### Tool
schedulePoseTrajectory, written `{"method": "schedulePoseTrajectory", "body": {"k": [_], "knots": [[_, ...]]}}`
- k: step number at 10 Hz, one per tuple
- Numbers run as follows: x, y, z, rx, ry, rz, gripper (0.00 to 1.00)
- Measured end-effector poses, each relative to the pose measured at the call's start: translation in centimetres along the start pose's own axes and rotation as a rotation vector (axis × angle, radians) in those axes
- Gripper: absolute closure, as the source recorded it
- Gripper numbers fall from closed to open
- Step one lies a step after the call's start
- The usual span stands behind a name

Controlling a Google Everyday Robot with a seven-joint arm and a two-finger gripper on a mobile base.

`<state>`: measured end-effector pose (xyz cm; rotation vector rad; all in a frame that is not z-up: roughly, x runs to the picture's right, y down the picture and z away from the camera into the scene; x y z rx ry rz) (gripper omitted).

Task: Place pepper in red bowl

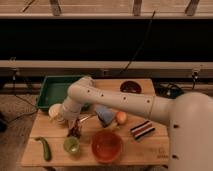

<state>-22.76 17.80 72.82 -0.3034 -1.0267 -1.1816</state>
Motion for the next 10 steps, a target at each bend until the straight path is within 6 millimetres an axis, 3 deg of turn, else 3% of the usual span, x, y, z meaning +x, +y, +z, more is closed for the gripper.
{"method": "schedulePoseTrajectory", "body": {"k": [2,7,10], "knots": [[0.2,-0.4,1.0,-0.03,-0.01,-0.036,0.35],[-0.4,-1.9,6.4,-0.023,-0.067,-0.138,0.35],[-0.8,-2.4,8.2,-0.02,-0.09,-0.177,0.35]]}}
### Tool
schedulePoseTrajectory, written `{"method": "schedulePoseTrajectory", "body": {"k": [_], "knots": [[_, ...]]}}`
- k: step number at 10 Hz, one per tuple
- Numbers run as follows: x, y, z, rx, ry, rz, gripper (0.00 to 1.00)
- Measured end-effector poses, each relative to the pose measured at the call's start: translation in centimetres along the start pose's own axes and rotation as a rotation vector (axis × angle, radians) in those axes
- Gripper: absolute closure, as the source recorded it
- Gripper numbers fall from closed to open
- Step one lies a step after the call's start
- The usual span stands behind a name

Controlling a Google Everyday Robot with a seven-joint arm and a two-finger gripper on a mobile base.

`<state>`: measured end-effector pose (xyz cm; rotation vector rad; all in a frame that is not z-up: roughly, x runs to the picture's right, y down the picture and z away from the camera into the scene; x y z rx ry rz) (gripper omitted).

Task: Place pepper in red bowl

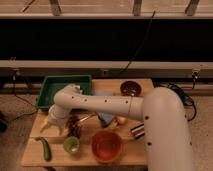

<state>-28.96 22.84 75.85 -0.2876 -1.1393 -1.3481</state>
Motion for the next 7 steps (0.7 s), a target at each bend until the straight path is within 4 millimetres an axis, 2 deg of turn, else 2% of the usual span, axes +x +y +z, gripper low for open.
{"method": "schedulePoseTrajectory", "body": {"k": [7], "knots": [[-0.9,-1.5,2.8,-0.09,-0.073,-0.074,0.35]]}}
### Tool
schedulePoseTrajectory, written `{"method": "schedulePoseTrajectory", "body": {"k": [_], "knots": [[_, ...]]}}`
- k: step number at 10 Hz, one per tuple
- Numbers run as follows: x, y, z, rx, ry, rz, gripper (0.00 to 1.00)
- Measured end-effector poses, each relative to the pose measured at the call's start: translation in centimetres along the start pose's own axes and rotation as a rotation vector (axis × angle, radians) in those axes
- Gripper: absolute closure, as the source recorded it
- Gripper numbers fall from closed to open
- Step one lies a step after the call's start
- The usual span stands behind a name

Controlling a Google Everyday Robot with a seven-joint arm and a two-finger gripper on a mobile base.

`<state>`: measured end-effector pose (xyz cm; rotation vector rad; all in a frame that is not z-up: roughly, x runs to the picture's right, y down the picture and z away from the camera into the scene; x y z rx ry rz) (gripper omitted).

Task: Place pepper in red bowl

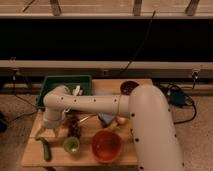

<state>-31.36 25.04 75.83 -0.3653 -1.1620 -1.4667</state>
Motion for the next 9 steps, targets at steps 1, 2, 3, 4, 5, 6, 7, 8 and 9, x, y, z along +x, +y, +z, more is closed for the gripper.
{"method": "schedulePoseTrajectory", "body": {"k": [1,2,3,4,5,6,7,8,9], "knots": [[0.0,-0.1,0.4,-0.014,-0.011,-0.005,0.35],[-0.1,-0.3,0.8,-0.036,-0.023,-0.011,0.35],[-0.1,-0.4,1.2,-0.053,-0.032,-0.017,0.35],[-0.2,-0.3,1.3,-0.068,-0.04,-0.021,0.35],[-0.2,-0.2,1.3,-0.08,-0.045,-0.023,0.35],[-0.3,-0.2,1.6,-0.099,-0.054,-0.028,0.35],[-0.5,0.0,1.8,-0.119,-0.063,-0.033,0.35],[-0.6,0.0,2.0,-0.136,-0.068,-0.036,0.35],[-0.6,0.0,2.0,-0.139,-0.069,-0.036,0.35]]}}
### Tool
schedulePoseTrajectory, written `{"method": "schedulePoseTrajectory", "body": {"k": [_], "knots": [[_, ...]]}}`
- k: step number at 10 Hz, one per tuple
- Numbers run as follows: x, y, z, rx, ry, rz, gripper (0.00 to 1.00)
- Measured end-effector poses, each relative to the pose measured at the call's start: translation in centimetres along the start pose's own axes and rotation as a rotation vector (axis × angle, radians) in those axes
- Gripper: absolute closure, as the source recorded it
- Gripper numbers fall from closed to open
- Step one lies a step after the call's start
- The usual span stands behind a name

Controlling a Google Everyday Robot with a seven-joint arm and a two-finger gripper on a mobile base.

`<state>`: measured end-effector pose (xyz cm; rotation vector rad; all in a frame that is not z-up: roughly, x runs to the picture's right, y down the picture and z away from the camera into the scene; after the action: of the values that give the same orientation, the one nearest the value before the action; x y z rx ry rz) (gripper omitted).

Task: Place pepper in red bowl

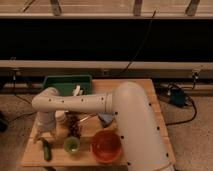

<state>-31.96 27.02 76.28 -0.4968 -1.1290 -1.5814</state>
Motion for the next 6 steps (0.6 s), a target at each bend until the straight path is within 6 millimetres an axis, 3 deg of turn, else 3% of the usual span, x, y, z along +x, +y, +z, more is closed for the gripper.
{"method": "schedulePoseTrajectory", "body": {"k": [6], "knots": [[-0.51,0.6,0.95,-0.007,-0.028,0.011,0.39]]}}
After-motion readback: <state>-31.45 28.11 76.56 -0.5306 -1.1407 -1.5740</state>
